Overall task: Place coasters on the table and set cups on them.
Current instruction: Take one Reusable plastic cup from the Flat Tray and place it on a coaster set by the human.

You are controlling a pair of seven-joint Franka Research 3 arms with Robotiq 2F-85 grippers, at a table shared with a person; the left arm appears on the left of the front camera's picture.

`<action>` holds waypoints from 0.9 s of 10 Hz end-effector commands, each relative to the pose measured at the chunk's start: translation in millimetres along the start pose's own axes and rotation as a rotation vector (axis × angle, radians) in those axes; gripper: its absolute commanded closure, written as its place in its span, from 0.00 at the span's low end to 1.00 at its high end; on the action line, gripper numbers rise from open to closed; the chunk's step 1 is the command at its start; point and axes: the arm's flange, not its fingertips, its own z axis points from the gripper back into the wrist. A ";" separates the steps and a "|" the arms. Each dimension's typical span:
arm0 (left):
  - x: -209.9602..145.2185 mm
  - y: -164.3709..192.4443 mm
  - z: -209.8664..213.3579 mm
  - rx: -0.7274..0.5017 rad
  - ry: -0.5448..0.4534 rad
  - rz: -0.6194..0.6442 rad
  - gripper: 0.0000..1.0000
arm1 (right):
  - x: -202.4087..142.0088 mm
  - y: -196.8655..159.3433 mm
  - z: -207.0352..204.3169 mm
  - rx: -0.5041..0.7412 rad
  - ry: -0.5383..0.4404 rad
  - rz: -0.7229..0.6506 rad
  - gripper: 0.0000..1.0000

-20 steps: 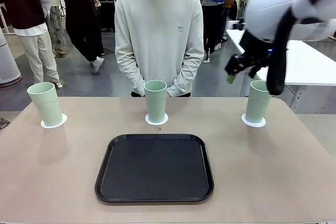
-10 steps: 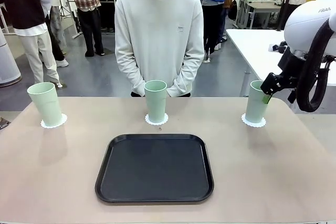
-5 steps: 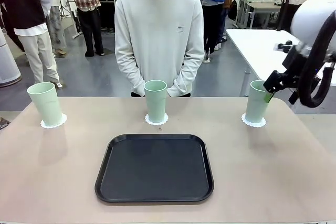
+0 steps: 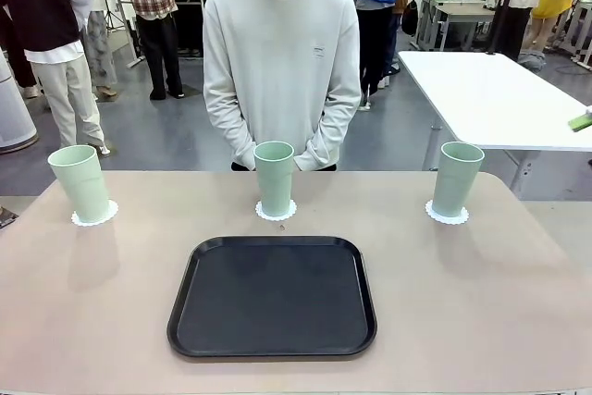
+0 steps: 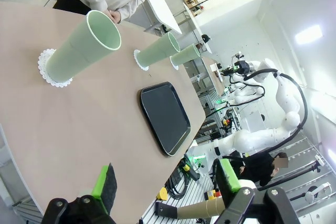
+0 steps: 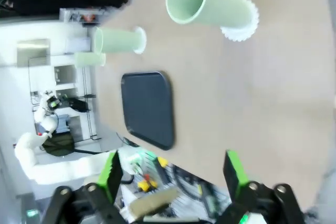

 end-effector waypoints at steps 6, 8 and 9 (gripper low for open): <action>0.4 -3.6 1.2 -0.007 0.000 -0.005 0.00 | -11.3 -89.3 9.0 0.290 0.083 -0.066 0.00; 0.4 -3.6 1.2 -0.007 0.000 -0.005 0.00 | -8.5 -99.0 5.6 0.294 0.087 -0.091 0.00; 0.4 -3.6 1.2 -0.007 0.000 -0.005 0.00 | -3.7 -100.8 1.6 0.308 0.085 -0.097 0.00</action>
